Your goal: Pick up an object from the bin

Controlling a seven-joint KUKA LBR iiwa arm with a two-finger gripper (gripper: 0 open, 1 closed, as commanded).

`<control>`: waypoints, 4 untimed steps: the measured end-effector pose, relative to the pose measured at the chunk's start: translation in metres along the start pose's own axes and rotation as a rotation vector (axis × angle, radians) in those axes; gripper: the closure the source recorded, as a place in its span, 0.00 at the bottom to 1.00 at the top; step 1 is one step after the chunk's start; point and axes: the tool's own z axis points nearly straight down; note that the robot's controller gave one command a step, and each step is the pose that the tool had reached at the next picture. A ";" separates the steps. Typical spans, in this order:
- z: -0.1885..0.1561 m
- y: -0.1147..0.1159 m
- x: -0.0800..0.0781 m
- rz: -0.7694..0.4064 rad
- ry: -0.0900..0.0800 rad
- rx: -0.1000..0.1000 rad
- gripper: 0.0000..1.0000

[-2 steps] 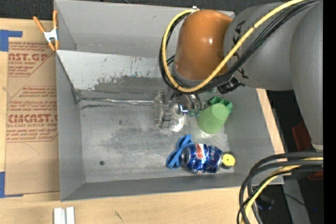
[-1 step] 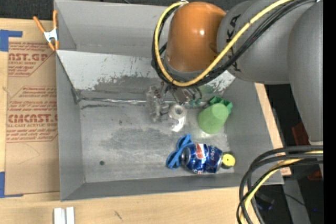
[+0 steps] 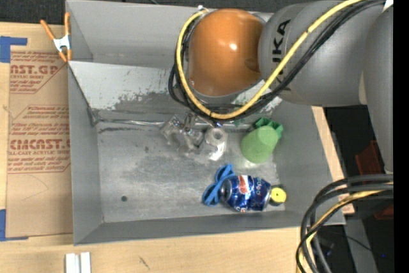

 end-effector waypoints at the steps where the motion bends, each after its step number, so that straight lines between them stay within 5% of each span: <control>1: 0.001 -0.003 -0.005 -0.372 0.000 0.000 1.00; 2: 0.001 -0.002 -0.005 -0.371 -0.001 -0.002 0.00; 3: 0.095 0.025 -0.017 -0.353 0.003 -0.008 0.00; 4: 0.091 0.022 -0.018 -0.350 -0.001 -0.002 1.00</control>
Offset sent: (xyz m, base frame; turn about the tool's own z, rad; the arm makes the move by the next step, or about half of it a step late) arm 0.0047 0.0006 -0.0008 -0.3727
